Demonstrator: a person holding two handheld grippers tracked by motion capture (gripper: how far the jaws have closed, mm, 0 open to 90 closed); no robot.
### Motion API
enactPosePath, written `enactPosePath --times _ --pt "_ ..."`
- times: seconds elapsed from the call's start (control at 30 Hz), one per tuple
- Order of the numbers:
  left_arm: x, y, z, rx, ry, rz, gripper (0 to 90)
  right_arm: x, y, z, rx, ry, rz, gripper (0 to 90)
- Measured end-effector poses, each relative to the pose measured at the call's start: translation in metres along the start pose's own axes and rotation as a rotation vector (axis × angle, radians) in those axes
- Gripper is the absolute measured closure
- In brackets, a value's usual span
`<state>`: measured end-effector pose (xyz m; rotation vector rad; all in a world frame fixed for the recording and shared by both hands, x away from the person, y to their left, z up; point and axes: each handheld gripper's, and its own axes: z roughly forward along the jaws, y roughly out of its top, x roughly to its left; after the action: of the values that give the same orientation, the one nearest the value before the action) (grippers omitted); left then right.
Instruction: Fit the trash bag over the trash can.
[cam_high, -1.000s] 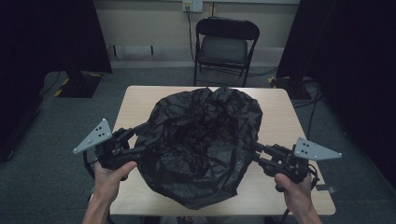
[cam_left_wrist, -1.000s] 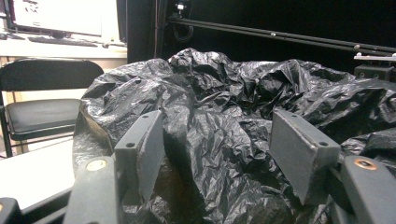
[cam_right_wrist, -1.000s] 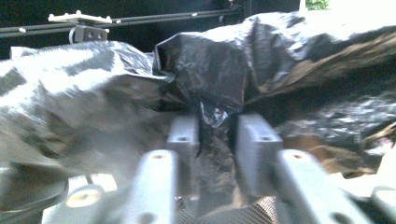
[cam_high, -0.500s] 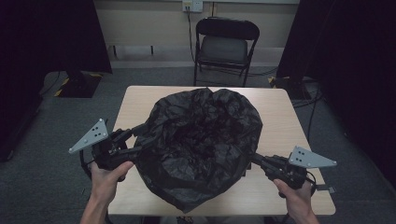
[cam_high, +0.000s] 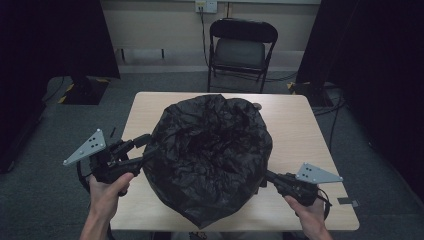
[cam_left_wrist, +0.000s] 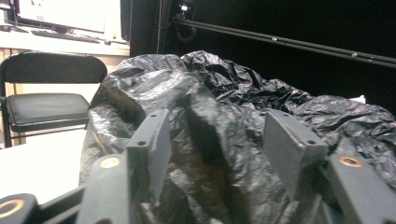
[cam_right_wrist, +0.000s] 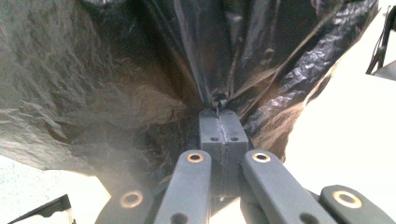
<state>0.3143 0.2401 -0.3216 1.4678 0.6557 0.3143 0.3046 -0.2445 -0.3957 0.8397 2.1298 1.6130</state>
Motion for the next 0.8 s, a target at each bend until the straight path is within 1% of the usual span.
enactPosePath --times 0.07,0.1,0.13,0.17,0.2,0.23,0.27,0.3,0.33,0.37,0.4,0.43,0.47,0.5,0.53,0.57,0.6,0.67,0.7,0.8 --pt "0.002 -0.001 0.0 -0.001 -0.004 -0.012 47.8 -0.001 -0.004 0.004 0.011 -0.009 0.006 90.0" --pt "0.004 -0.001 -0.001 0.001 -0.003 -0.012 48.3 -0.002 -0.006 0.005 0.013 -0.006 0.012 90.0" --pt "0.004 -0.002 -0.001 0.001 -0.002 -0.013 50.5 -0.002 -0.006 0.006 0.014 -0.013 0.01 90.0" --pt "0.005 -0.003 -0.001 -0.005 0.003 -0.017 54.6 -0.002 -0.007 0.007 0.015 -0.02 0.009 90.0" --pt "0.006 -0.004 -0.001 -0.007 0.009 -0.027 56.6 -0.002 -0.007 0.008 0.019 -0.023 0.009 90.0" --pt "0.007 -0.005 -0.001 -0.001 0.013 -0.029 57.4 -0.003 -0.008 0.009 0.021 -0.032 0.006 90.0" --pt "0.008 -0.006 -0.001 0.0 0.016 -0.023 61.2 -0.004 -0.008 0.009 0.023 -0.039 0.007 90.0" --pt "0.008 -0.007 -0.001 -0.008 0.021 -0.026 65.8 -0.005 -0.009 0.008 0.026 -0.039 0.009 90.0" --pt "0.009 -0.007 -0.002 -0.007 0.014 -0.024 68.5 -0.006 -0.009 0.007 0.025 -0.032 0.008 90.0" --pt "0.009 -0.007 -0.003 -0.004 0.002 -0.006 77.0 -0.006 -0.009 0.005 0.024 -0.027 0.005 89.3" --pt "0.009 -0.007 -0.004 0.001 0.001 0.011 83.5 -0.006 -0.008 0.002 0.015 -0.028 0.009 86.0" --pt "0.008 -0.006 -0.004 0.008 0.007 0.018 84.1 -0.006 -0.006 -0.002 0.006 -0.025 0.01 81.2" --pt "0.008 -0.006 -0.005 0.01 0.013 0.021 83.9 -0.005 -0.003 -0.007 -0.004 -0.02 0.009 73.4" --pt "0.008 -0.005 -0.006 0.009 0.029 0.021 81.5 -0.004 -0.002 -0.011 -0.011 -0.022 0.006 67.8" --pt "0.008 -0.005 -0.006 0.009 0.029 0.021 76.1 -0.004 -0.002 -0.011 -0.011 -0.022 0.006 67.8" --pt "0.007 -0.002 -0.005 0.026 0.062 0.03 71.0 -0.003 0.004 -0.024 -0.034 -0.026 0.008 54.1" --pt "0.008 -0.001 -0.004 0.024 0.073 0.029 68.0 -0.002 0.005 -0.028 -0.037 -0.03 0.01 50.8" --pt "0.01 0.0 -0.001 0.021 0.091 0.012 59.7 -0.002 0.009 -0.037 -0.047 -0.029 0.006 47.5" --pt "0.011 0.001 0.002 0.022 0.101 0.012 57.5 -0.002 0.011 -0.041 -0.056 -0.035 0.004 46.8" --pt "0.019 0.006 0.012 0.027 0.113 0.007 54.8 -0.008 0.023 -0.05 -0.095 -0.051 0.006 45.8"
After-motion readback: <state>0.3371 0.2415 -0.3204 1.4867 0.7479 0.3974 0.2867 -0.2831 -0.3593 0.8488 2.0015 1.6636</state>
